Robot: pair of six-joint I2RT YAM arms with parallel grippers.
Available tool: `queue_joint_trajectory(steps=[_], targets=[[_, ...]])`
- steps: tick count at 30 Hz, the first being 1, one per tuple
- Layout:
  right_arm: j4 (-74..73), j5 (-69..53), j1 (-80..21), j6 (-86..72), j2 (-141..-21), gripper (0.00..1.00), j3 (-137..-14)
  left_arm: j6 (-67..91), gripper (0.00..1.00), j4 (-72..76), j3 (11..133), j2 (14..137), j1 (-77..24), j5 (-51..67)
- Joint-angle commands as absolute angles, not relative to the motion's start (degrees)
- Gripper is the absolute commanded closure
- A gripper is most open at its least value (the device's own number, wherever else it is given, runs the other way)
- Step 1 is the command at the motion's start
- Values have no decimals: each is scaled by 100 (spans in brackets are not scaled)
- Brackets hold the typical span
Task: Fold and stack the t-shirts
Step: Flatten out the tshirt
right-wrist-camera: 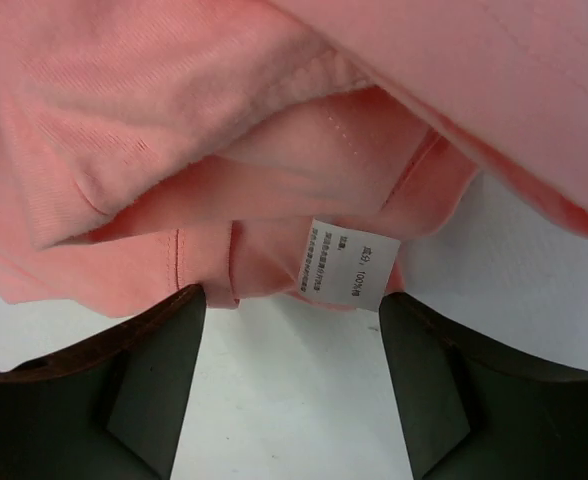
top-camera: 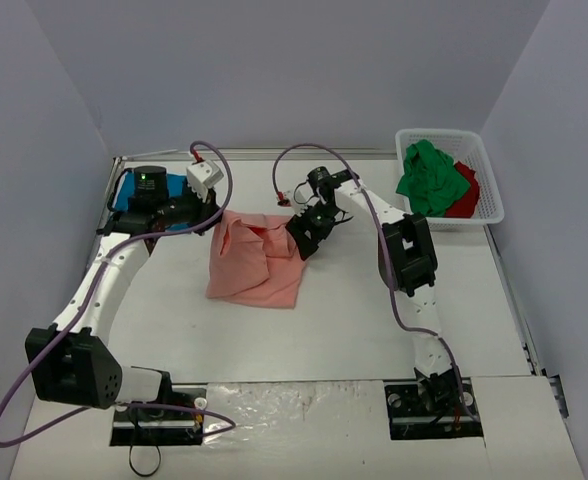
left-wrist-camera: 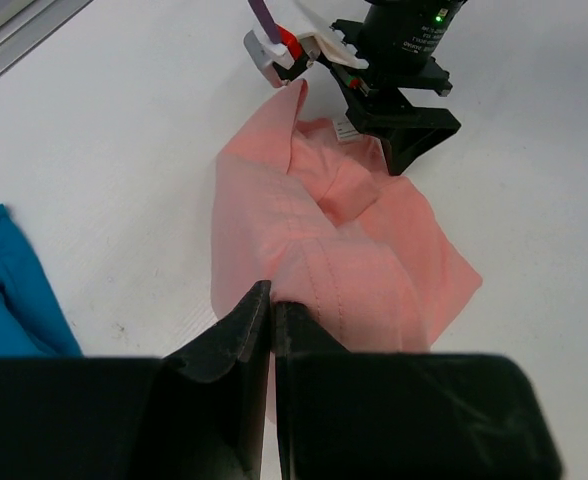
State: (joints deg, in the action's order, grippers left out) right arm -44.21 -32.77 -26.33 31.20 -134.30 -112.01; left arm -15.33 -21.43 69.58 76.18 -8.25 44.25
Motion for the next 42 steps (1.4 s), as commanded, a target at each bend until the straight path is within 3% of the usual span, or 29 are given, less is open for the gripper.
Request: queue_joint_trajectory(steps=[1, 2, 4, 6, 7, 8, 14, 22, 29, 35, 40, 42], targets=[[-4667, -3305, -2768, 3015, -13613, 39, -11618, -1485, 98, -1829, 6830, 7454, -721, 4614], [-4667, -3296, -2769, 3006, -13614, 39, -11619, -1468, 98, -1828, 6829, 7444, -703, 4614], [-4676, -3270, -2795, 2980, -13711, 51, -11672, -1424, 98, -1732, 6733, 7409, -651, 4667], [-4667, -3182, -2804, 2945, -13772, 74, -11681, -1406, 98, -1662, 6680, 7409, -589, 4693], [-4676, -3147, -2804, 2936, -13790, 93, -11672, -1406, 98, -1670, 6671, 7409, -571, 4693], [-4676, -3051, -2804, 2944, -13773, 99, -11594, -1432, 98, -1687, 6688, 7418, -563, 4693], [-4684, -2848, -2523, 2997, -12974, 100, -11005, -1564, 98, -2117, 7030, 7506, -256, 4579], [-4956, -2513, -942, 2988, -11209, 100, -11057, -1731, 98, -3452, 8507, 7480, 930, 4552], [-4939, -2777, -255, 3234, -10346, 100, -10355, -2477, 98, -4681, 8377, 6970, 1274, 4711], [-4983, -2935, -237, 3576, -9880, 100, -9310, -4576, 96, -7262, 8008, 7163, 1266, 5351], [-5098, -2971, -255, 3849, -9484, 100, -8860, -6309, 94, -8507, 7533, 7304, 1266, 5405], [-5246, -2857, -255, 3937, -9396, 100, -8807, -6721, 87, -8814, 7348, 7339, 1266, 5379]])
